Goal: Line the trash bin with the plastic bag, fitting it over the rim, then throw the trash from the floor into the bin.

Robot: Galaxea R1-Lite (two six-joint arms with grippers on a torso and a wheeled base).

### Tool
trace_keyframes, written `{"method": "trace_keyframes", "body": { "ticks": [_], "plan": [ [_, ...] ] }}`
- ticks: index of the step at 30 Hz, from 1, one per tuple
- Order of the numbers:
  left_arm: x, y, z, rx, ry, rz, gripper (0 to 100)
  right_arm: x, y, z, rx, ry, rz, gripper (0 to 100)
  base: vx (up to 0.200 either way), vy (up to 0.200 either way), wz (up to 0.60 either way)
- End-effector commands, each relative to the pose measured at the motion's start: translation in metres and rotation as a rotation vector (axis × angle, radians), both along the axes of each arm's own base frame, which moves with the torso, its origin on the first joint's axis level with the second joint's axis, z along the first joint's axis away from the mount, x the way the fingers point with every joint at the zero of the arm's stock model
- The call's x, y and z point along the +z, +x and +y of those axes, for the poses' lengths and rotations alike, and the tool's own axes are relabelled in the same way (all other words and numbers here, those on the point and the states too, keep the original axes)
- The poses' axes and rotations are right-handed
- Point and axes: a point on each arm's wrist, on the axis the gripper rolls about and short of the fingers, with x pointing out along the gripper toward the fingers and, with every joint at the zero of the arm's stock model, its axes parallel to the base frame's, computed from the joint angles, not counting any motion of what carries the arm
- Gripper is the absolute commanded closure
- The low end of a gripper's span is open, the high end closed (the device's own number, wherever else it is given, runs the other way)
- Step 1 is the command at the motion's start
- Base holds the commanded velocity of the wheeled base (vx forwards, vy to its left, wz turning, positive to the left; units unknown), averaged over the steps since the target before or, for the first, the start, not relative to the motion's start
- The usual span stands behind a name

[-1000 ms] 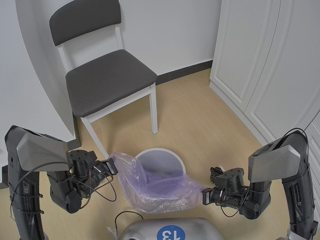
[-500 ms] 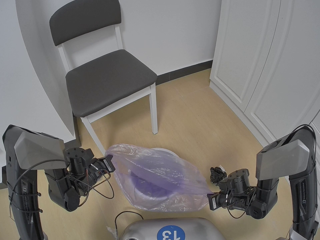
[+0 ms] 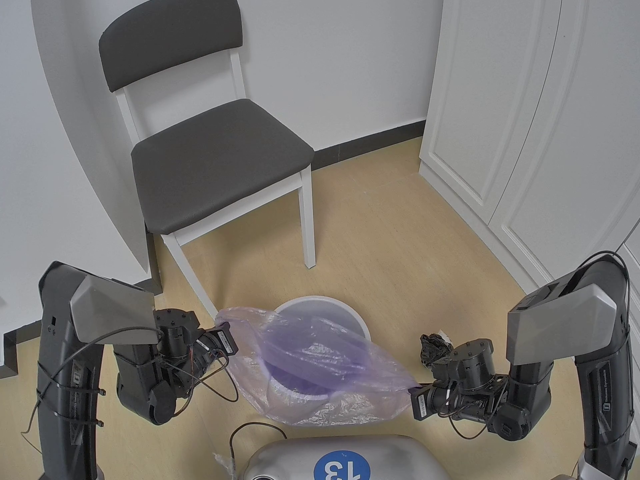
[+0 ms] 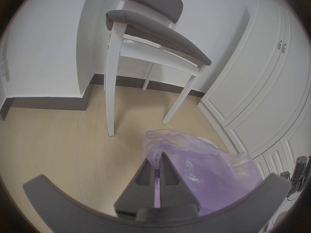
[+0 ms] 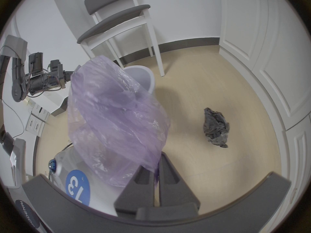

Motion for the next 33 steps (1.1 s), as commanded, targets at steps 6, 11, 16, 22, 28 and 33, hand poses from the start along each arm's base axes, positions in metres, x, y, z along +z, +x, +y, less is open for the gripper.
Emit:
{"method": "trace_keyframes", "body": {
  "ticks": [6, 11, 16, 22, 28, 33],
  "plan": [
    [-0.001, 0.004, -0.009, 0.018, -0.088, -0.011, 100, -0.004, 0.003, -0.004, -0.015, -0.037, 0.065, 100, 0.0, 0.0, 0.0],
    [0.001, 0.006, -0.008, 0.032, -0.091, -0.022, 100, -0.005, 0.003, -0.004, -0.015, -0.038, 0.066, 100, 0.0, 0.0, 0.0],
    [0.005, 0.006, -0.01, 0.035, -0.117, -0.026, 100, -0.005, 0.003, -0.003, -0.015, -0.038, 0.066, 100, 0.0, 0.0, 0.0],
    [0.009, 0.006, -0.021, 0.042, -0.182, -0.034, 100, -0.005, 0.004, -0.003, -0.015, -0.037, 0.065, 100, 0.0, 0.0, 0.0],
    [0.001, 0.004, -0.035, 0.032, -0.192, -0.02, 100, -0.006, 0.003, -0.003, -0.015, -0.039, 0.069, 100, 0.0, 0.0, 0.0],
    [-0.013, 0.01, -0.04, 0.06, -0.175, -0.021, 100, -0.007, 0.004, -0.003, -0.014, -0.037, 0.068, 100, 0.0, 0.0, 0.0]
  ]
}}
